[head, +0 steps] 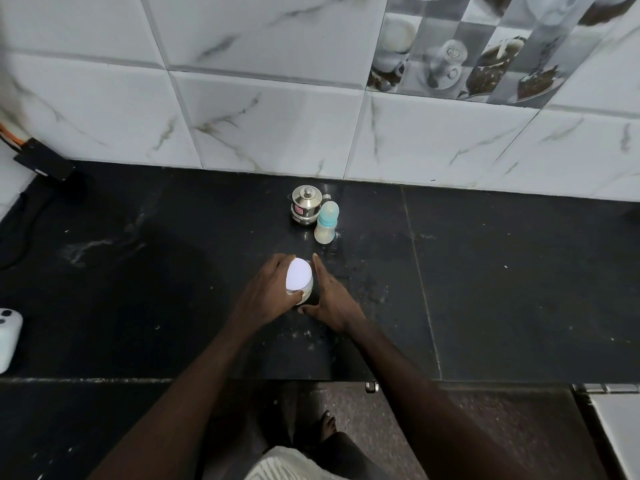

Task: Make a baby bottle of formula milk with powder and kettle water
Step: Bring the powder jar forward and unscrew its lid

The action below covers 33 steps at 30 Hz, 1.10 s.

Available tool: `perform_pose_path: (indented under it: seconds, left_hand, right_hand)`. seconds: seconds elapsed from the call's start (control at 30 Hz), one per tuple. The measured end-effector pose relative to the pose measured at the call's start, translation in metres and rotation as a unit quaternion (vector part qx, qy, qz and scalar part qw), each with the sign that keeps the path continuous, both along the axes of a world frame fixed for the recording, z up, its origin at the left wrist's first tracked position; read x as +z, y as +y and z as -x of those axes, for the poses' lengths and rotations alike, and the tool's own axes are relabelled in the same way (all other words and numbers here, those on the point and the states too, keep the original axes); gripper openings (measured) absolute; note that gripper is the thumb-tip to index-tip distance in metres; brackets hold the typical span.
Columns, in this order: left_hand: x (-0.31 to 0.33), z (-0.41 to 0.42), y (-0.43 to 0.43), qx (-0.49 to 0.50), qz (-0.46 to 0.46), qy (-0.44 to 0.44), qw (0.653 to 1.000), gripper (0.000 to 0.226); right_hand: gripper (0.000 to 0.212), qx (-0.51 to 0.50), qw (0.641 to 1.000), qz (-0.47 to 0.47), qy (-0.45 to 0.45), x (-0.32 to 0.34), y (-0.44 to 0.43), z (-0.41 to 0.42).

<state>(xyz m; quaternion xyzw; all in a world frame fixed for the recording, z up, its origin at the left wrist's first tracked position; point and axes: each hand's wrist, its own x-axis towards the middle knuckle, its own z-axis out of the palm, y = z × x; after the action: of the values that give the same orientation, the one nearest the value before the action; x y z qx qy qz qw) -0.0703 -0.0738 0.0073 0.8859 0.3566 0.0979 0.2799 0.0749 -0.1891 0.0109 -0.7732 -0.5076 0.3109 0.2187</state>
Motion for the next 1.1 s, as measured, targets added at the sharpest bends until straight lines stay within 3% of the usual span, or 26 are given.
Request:
perform_pose_path:
  seconds: [0.63,1.1]
  left_hand:
    - [0.0,0.015,0.002,-0.076,0.046,0.04,0.995,0.089]
    - [0.003,0.015,-0.004,-0.049,0.04,0.037,0.997,0.092]
  right_hand:
    - [0.122,-0.041,0.996,-0.007,0.08,-0.019,-0.019,0.018]
    - [0.109,-0.092,0.991,-0.031,0.091,-0.031,-0.013,0.029]
